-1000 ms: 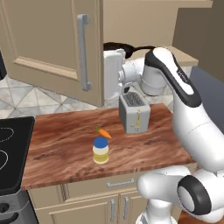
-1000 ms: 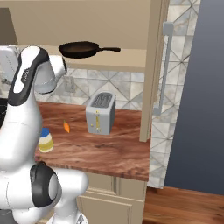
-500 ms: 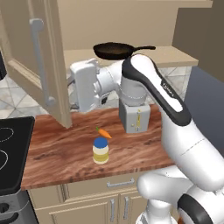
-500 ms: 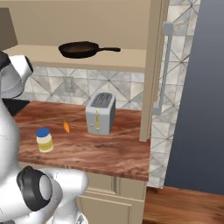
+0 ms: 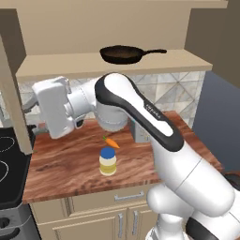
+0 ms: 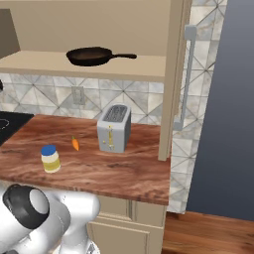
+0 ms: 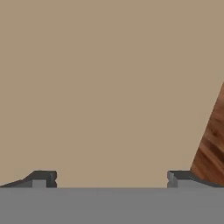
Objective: Pick the pan from the cabinet and place it on the stove. Then turn on the stove burner for the pan.
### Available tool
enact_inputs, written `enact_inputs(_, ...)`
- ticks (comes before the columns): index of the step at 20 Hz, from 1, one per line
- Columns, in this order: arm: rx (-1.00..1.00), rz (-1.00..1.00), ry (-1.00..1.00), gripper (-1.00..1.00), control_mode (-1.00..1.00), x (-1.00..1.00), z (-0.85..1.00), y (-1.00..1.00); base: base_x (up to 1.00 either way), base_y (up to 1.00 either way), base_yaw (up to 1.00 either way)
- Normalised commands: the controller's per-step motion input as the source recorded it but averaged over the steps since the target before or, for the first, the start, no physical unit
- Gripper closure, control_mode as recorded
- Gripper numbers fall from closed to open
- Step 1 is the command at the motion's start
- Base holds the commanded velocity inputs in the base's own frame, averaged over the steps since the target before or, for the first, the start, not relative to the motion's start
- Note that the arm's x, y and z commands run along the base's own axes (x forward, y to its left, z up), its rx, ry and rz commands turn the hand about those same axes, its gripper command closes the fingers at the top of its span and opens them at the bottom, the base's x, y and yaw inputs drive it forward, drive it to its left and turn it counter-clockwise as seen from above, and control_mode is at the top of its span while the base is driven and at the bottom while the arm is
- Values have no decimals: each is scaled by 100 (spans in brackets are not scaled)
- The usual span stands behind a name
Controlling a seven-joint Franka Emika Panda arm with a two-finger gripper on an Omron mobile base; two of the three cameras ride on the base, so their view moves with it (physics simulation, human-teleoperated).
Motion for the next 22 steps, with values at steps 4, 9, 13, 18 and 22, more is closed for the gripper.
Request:
enact_inputs(4, 0, 0, 0, -100, -100, -13, -15, 73, 0, 0, 0)
enact_inputs(9, -3, 0, 1, -100, -100, -3, -2, 20, 0, 0, 0)
enact_inputs(13, -1, 1, -8, -100, -100, -2, -4, -8, 0, 0, 0)
enact_inputs(18, -3, 0, -27, -100, -100, -27, 11, -43, 0, 0, 0)
enact_inputs(22, -3, 0, -23, -100, -100, -26, 19, -58, 0, 0, 0)
